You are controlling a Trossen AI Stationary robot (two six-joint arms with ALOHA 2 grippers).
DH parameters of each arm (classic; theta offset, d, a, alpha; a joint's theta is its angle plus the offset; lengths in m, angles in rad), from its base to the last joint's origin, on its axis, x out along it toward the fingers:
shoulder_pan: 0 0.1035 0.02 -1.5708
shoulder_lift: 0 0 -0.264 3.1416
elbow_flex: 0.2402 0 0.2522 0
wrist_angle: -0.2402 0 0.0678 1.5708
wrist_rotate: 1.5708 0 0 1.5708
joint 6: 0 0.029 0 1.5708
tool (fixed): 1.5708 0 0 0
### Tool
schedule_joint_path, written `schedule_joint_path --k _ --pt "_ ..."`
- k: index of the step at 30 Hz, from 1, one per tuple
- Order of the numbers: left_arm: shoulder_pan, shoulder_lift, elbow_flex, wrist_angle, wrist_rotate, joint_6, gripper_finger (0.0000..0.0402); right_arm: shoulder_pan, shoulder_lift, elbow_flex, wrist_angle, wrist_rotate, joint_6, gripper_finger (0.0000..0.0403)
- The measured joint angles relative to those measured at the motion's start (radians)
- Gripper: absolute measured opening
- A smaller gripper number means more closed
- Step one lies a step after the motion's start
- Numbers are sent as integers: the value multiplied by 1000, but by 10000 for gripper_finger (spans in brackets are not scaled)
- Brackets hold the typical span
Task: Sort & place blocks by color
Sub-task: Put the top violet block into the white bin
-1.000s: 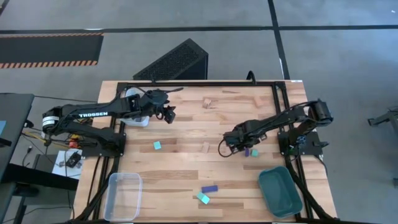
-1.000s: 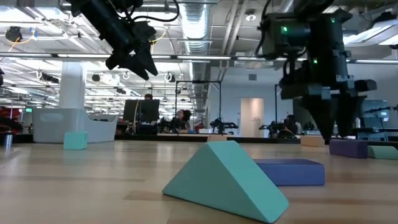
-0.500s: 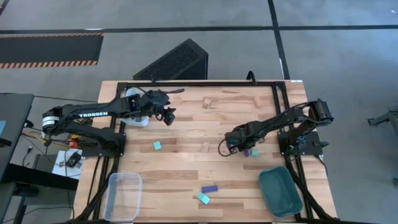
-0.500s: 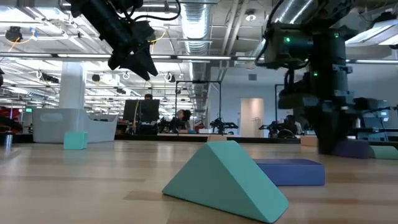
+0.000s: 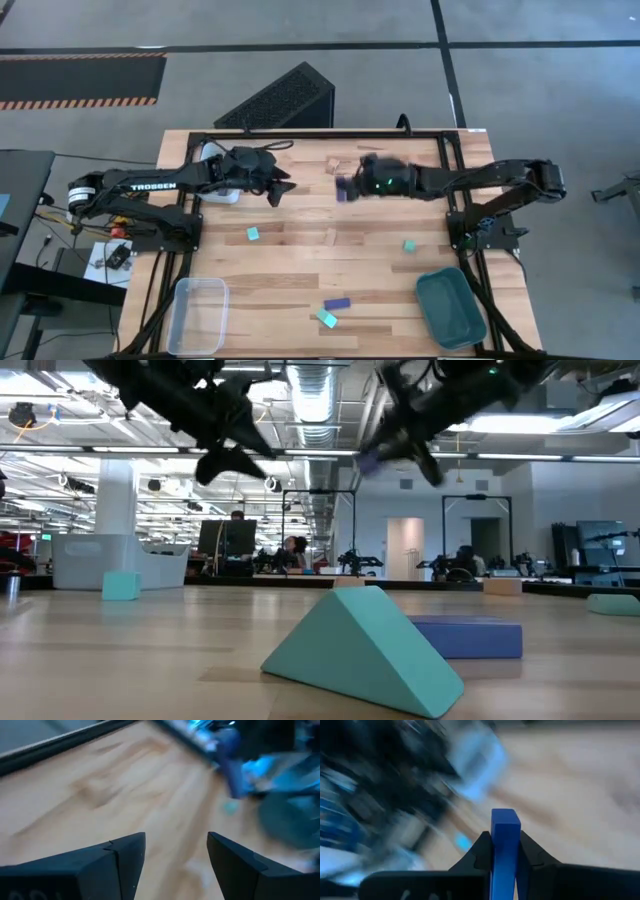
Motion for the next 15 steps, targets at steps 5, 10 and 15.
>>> schedule_joint_path --k 5,10,15 --pt "-4 0 -56 300 45 -74 198 -63 55 0 295 -94 -63 44" --pt "-4 0 -57 381 108 -66 198 -79 135 58 401 -155 -71 44" --pt "7 1 -57 360 113 -73 198 -57 199 188 381 -205 -168 44"
